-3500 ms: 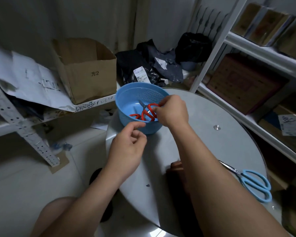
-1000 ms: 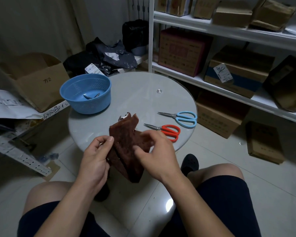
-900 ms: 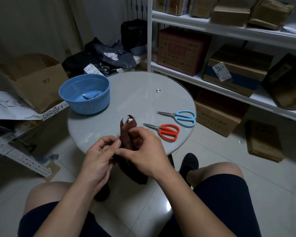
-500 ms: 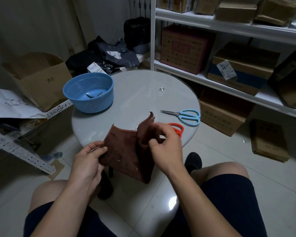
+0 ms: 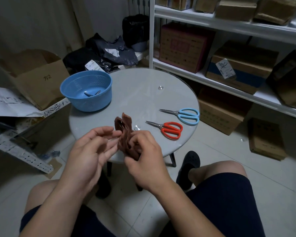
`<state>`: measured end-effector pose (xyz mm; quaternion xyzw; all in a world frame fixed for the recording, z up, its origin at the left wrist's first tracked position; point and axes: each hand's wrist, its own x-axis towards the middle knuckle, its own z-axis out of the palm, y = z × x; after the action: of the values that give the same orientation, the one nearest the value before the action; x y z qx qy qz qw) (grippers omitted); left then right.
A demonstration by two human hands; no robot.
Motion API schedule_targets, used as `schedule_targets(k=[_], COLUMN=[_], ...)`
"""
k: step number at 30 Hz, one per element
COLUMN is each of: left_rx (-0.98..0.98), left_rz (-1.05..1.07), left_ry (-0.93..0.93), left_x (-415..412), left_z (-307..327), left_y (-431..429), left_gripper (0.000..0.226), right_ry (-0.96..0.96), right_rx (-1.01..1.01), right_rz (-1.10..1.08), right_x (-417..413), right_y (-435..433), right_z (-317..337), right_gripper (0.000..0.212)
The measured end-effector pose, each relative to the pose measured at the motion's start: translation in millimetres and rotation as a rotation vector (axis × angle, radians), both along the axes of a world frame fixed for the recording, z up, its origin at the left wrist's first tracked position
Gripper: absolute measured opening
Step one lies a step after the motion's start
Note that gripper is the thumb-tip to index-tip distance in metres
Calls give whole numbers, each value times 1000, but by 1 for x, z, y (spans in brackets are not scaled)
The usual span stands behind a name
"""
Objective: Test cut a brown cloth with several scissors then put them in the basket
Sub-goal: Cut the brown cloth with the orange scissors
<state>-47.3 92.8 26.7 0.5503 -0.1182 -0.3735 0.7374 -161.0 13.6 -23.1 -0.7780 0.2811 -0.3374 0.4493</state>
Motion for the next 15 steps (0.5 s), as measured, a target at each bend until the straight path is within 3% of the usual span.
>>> schedule_targets(k=[2, 7, 9, 11, 15], left_rx=[9, 169, 230, 310, 533], left_rz=[-41, -45, -28, -74, -198], left_ry=[-93, -392, -433, -472, -671], left_x=[3, 11, 13, 8, -12], left_z=[5, 4, -5, -20, -57], left_y=[-1, -25, -45, -68, -119], left_gripper=[31, 30, 27, 24, 13], right_ry=[-36, -238, -402, -485, -587], right_rx=[127, 782, 1051, 1153, 1119], right_rz=[-37, -235, -247, -252, -240], right_x=[-6, -32, -50, -69, -112], right_y=[-8, -47, -64, -77, -105], right_z=[7, 22, 27, 38, 57], right_gripper=[22, 21, 36, 51, 42])
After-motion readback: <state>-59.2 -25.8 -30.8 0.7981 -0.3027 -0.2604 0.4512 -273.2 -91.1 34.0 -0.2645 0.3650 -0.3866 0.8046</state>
